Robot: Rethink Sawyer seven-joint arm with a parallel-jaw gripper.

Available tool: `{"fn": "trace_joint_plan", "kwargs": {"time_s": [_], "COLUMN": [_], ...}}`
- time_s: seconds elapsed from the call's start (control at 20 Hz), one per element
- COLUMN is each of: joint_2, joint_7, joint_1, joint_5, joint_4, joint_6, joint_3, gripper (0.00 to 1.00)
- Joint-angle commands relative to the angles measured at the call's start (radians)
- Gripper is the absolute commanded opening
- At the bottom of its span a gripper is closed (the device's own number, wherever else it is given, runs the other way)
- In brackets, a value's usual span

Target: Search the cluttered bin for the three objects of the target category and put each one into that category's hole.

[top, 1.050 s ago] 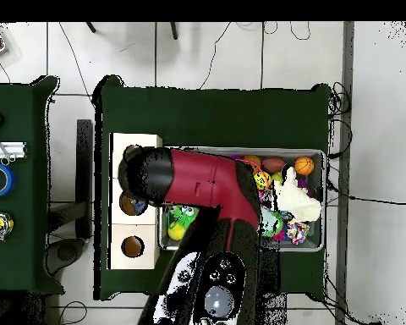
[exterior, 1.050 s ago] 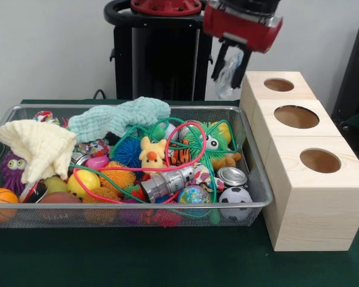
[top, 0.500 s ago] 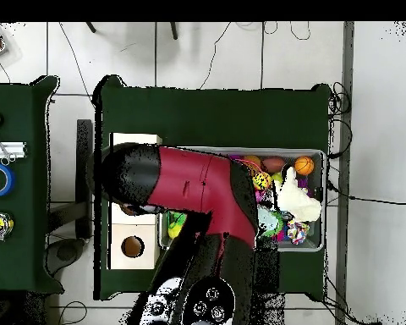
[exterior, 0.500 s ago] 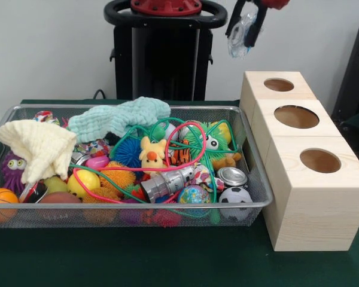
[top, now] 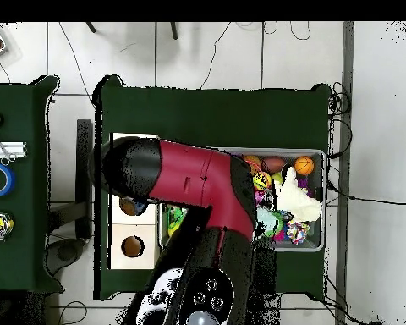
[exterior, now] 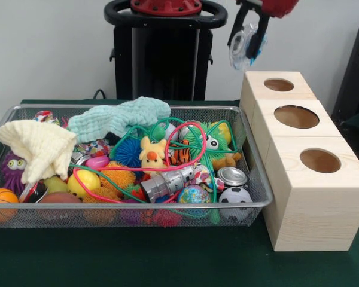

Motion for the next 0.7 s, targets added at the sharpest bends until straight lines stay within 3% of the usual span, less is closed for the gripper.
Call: {"fn": "trace_joint_plan", "kwargs": {"time_s": [0.05, 0.7], "joint_2": [0.122, 0.196], "joint_7": [0.399, 0.441], "joint_1": [0.05, 0.077], "joint_5": [0.041, 0.081], "joint_4": [0.1, 0.028], "joint_6": [-0.162, -0.124], "joint_3": [0.01, -0.03], "gripper": [0.0, 0.0]}}
